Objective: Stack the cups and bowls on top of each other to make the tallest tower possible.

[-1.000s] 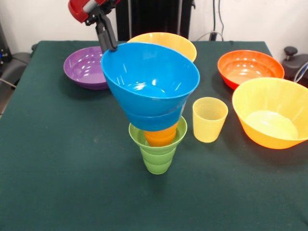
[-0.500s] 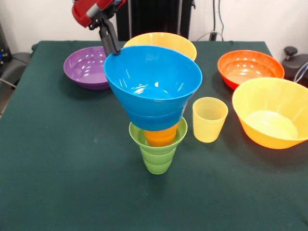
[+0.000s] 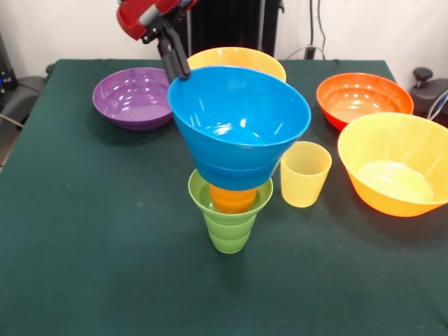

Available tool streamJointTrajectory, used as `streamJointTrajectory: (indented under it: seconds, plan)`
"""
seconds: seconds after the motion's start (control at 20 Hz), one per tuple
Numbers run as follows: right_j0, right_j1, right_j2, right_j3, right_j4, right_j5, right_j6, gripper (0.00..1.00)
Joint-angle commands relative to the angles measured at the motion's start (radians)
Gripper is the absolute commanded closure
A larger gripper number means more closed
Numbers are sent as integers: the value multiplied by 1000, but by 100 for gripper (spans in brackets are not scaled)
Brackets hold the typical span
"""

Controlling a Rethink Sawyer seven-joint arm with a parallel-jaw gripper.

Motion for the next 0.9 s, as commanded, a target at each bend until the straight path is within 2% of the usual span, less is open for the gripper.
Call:
streamJointTrajectory:
  seconds: [0.05, 0.9]
  plan:
    - [55, 5, -10, -4, -13, 23, 113, 100]
    - [-4, 43, 25, -31, -32, 90, 61, 100]
